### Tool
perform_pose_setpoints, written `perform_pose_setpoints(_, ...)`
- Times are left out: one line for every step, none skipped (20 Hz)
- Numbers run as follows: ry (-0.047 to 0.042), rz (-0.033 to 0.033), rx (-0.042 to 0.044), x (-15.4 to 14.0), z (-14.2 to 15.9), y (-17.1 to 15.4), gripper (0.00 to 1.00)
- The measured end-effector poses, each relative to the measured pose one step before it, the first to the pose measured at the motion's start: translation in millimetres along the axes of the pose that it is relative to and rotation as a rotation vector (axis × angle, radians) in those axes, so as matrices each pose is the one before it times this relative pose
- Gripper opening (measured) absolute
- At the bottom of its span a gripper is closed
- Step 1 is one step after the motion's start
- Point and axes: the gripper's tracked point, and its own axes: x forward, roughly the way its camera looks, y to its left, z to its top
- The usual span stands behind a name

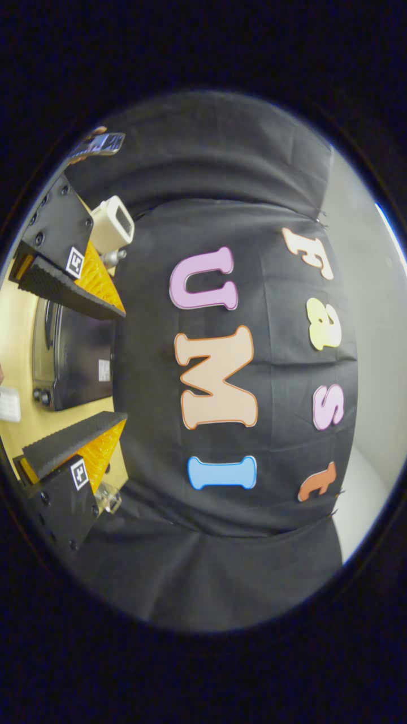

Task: Open the toaster oven, put the food inside, and close the toaster oven door.

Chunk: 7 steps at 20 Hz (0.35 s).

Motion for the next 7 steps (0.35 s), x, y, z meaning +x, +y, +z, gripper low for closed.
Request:
perform_pose_setpoints(0.00075, -0.00294, -0.01444, -1.46, -0.12, 3.65, 1.0)
perform_pose_setpoints(0.00041, 0.00875, 0.00513, -3.02, 0.58, 4.36, 1.0)
perform_pose_setpoints(0.00146, 0.01677, 0.01684, -2.76, -0.85, 5.47, 1.0)
perform_pose_setpoints(0.00296, 0.02131, 0.01868, -3.21, -0.28, 6.22, 1.0)
perform_pose_setpoints(0.00046, 0.01386, 0.0111, -1.07, -0.12, 3.7, 1.0)
perform_pose_setpoints(-0.00245, 0.01197, 0.00277, -1.81, 2.19, 3.43, 1.0)
perform_pose_setpoints(-0.00809, 0.00666, 0.00098, -3.73, 2.16, 2.49, 1.0)
